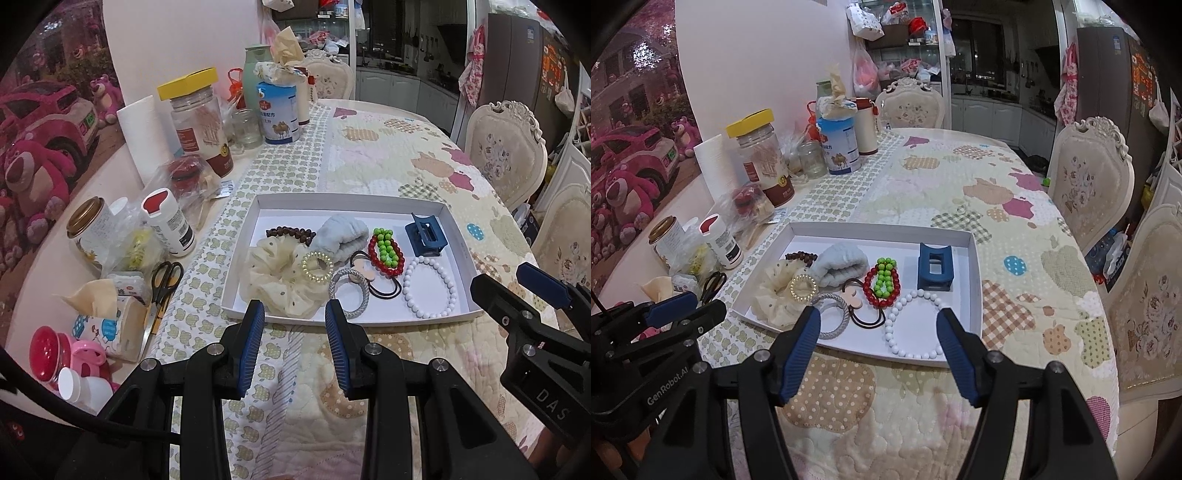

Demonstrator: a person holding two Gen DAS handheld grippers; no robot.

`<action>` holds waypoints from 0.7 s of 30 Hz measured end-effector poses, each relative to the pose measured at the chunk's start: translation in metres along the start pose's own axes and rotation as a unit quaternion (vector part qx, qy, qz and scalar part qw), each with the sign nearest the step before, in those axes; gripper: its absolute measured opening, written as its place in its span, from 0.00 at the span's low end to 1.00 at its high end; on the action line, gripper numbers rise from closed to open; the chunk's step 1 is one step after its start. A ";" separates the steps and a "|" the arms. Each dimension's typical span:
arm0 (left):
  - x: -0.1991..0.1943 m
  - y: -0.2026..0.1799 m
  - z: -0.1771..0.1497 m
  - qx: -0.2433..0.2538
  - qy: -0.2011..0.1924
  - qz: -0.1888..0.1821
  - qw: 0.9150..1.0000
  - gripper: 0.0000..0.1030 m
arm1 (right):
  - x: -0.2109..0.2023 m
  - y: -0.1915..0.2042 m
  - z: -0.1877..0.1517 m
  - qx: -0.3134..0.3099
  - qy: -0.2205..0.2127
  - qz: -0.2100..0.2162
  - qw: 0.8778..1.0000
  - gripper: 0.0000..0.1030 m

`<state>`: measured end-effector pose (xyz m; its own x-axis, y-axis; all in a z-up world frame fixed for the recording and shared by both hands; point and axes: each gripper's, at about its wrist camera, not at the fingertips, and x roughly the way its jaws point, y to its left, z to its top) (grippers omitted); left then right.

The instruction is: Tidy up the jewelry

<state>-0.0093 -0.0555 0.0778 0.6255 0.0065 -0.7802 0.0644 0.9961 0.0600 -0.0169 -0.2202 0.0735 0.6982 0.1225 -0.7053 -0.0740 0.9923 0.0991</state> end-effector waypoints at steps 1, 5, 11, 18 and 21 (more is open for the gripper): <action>0.000 0.000 0.000 0.000 0.000 0.001 1.000 0.23 | 0.000 0.000 0.000 0.001 0.001 0.001 1.000 0.66; -0.001 -0.001 0.001 0.000 0.000 0.003 1.000 0.23 | 0.000 -0.001 0.000 -0.001 0.003 0.002 1.000 0.67; 0.000 -0.001 0.001 0.002 -0.001 0.003 1.000 0.23 | 0.002 -0.001 0.000 0.001 0.006 0.002 1.000 0.67; 0.003 -0.001 0.001 0.003 0.003 0.004 1.000 0.23 | 0.005 -0.003 0.000 -0.002 0.009 0.004 1.000 0.67; 0.004 -0.001 0.001 0.004 0.004 0.005 1.000 0.23 | 0.007 -0.004 -0.001 -0.003 0.012 0.005 1.000 0.67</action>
<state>-0.0057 -0.0569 0.0752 0.6198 0.0164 -0.7846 0.0645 0.9953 0.0718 -0.0119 -0.2231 0.0676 0.6805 0.1330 -0.7206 -0.0848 0.9911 0.1028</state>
